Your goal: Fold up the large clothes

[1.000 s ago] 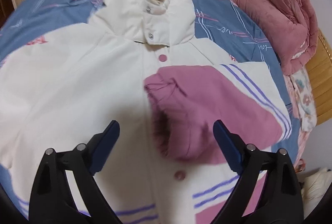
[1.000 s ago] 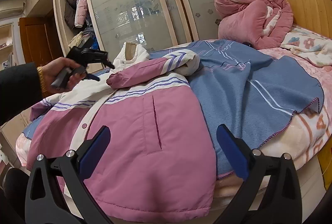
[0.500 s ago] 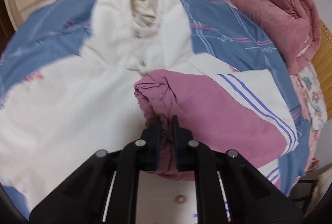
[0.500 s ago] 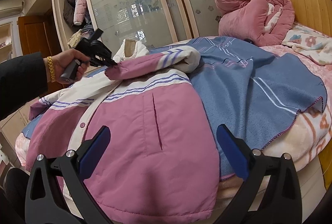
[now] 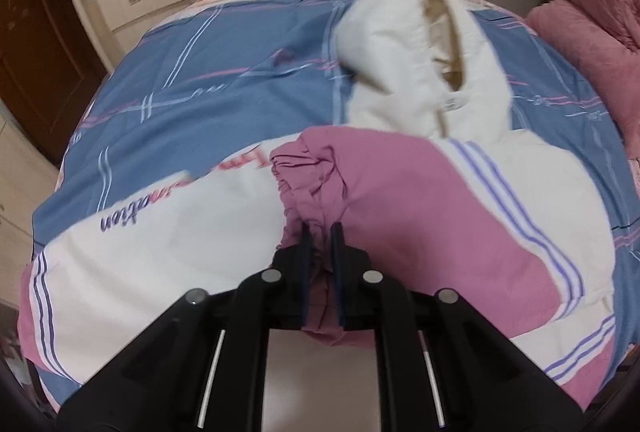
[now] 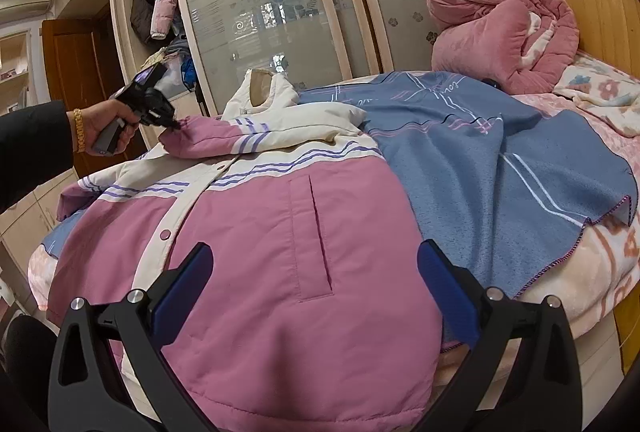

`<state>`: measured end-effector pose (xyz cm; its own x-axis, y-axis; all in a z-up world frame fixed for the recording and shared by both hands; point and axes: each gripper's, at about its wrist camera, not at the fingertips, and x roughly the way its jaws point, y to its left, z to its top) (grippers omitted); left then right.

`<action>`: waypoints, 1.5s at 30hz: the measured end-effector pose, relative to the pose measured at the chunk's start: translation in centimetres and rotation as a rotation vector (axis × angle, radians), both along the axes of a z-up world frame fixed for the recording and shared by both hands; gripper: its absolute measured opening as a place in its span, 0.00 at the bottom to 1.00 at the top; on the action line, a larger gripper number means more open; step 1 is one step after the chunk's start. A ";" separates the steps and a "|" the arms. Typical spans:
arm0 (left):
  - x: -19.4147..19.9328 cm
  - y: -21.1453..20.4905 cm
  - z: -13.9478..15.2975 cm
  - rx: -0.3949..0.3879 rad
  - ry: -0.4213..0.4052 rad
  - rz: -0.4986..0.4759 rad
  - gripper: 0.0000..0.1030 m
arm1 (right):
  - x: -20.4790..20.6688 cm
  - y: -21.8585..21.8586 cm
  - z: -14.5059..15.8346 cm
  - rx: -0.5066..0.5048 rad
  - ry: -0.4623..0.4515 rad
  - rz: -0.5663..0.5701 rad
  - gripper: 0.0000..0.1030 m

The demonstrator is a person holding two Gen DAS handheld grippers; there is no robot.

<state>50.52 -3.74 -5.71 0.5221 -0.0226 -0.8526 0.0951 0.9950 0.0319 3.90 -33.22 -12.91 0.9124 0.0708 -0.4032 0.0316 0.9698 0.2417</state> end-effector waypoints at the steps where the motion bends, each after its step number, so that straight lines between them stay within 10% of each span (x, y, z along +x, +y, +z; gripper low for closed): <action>1: 0.0 0.5 -0.4 -0.004 0.009 0.003 0.09 | 0.0 0.0 0.0 -0.001 0.000 0.001 0.99; 9: -0.1 0.3 -3.4 0.065 0.034 0.003 0.27 | 0.4 0.1 0.1 -0.012 0.008 -0.002 0.99; 12: -0.2 1.0 -3.5 0.181 0.006 0.060 0.98 | 0.5 0.3 0.1 -0.011 0.007 -0.001 0.99; 14: -1.1 1.5 -2.6 0.216 -0.064 0.054 0.98 | 0.5 0.4 0.2 -0.013 0.004 0.000 0.99; 18: -5.9 4.3 0.9 0.031 -0.150 0.061 0.98 | 0.4 0.6 0.3 -0.018 -0.011 0.005 0.99; 23: -20.7 6.0 4.9 0.035 -0.405 -0.038 0.98 | 0.1 1.0 0.4 -0.037 -0.023 0.011 0.99; 32: -44.2 11.5 0.9 0.013 -0.646 0.057 0.98 | -2.2 2.0 3.0 -0.139 -0.115 0.039 0.99; 45: -48.7 11.1 -2.1 0.090 -0.782 0.064 0.98 | -3.9 4.6 4.8 -0.398 -0.192 0.046 0.99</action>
<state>1.79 7.38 -7.76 0.9689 0.0798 -0.2343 -0.0460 0.9881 0.1465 0.03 -28.59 -8.14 0.9728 -0.0133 -0.2311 -0.0231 0.9878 -0.1540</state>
